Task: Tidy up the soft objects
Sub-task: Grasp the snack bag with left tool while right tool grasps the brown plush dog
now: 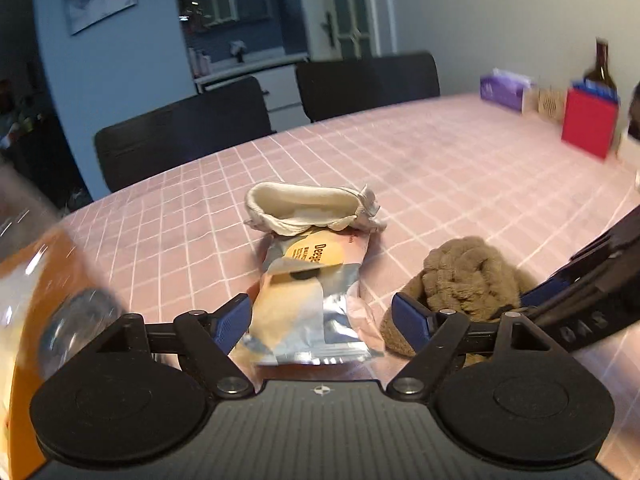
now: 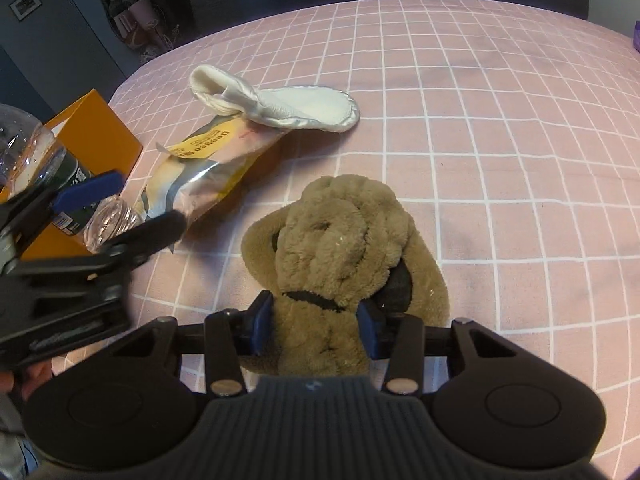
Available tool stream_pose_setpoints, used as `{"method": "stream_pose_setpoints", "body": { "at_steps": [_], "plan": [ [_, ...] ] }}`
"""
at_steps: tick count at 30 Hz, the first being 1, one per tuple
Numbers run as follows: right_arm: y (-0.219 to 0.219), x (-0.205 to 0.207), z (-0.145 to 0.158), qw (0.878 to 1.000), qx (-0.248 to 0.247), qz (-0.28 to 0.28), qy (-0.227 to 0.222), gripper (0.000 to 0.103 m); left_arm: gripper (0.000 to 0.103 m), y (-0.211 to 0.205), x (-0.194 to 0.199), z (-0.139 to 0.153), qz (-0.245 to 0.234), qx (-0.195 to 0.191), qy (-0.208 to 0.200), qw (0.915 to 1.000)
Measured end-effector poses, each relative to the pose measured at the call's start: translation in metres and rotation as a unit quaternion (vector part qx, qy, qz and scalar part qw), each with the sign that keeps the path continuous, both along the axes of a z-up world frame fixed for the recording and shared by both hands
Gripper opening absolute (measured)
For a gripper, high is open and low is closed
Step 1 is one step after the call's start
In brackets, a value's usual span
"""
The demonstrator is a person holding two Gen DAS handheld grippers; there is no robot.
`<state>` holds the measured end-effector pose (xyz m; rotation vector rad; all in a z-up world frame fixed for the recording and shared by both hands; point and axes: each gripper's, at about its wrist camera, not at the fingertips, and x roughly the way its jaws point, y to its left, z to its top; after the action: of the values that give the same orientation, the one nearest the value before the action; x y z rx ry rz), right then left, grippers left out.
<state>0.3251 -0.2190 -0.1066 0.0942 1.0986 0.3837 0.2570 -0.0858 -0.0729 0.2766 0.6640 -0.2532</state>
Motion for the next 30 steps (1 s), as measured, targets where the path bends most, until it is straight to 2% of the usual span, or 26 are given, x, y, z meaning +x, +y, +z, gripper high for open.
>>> {"method": "stream_pose_setpoints", "body": {
  "at_steps": [10,14,15,20,25,30],
  "plan": [
    [0.009,0.006,-0.003,1.0,-0.013,0.027,-0.004,0.06,0.097,-0.01,0.04,-0.015,0.009,0.046,0.045,0.9979],
    [0.007,0.009,-0.005,1.0,-0.009,0.028,-0.003,0.062,0.092,-0.009,0.049,-0.022,0.018,0.035,0.057,0.9976],
    [0.006,0.008,-0.005,1.0,-0.008,0.028,-0.003,0.061,0.085,-0.009,0.048,-0.023,0.016,0.03,0.06,0.9976],
    [0.002,0.008,-0.005,1.0,0.002,0.023,0.003,0.05,0.071,-0.01,0.041,-0.023,0.022,0.026,0.043,0.9985],
    [0.007,0.002,0.003,0.999,-0.016,0.033,-0.009,0.044,0.063,-0.003,0.032,-0.013,0.025,0.001,0.046,0.9986],
    [0.011,-0.005,0.019,0.998,-0.012,0.054,-0.023,0.043,0.061,0.0,0.008,0.001,0.031,-0.022,0.047,0.9982]
  ]
}}
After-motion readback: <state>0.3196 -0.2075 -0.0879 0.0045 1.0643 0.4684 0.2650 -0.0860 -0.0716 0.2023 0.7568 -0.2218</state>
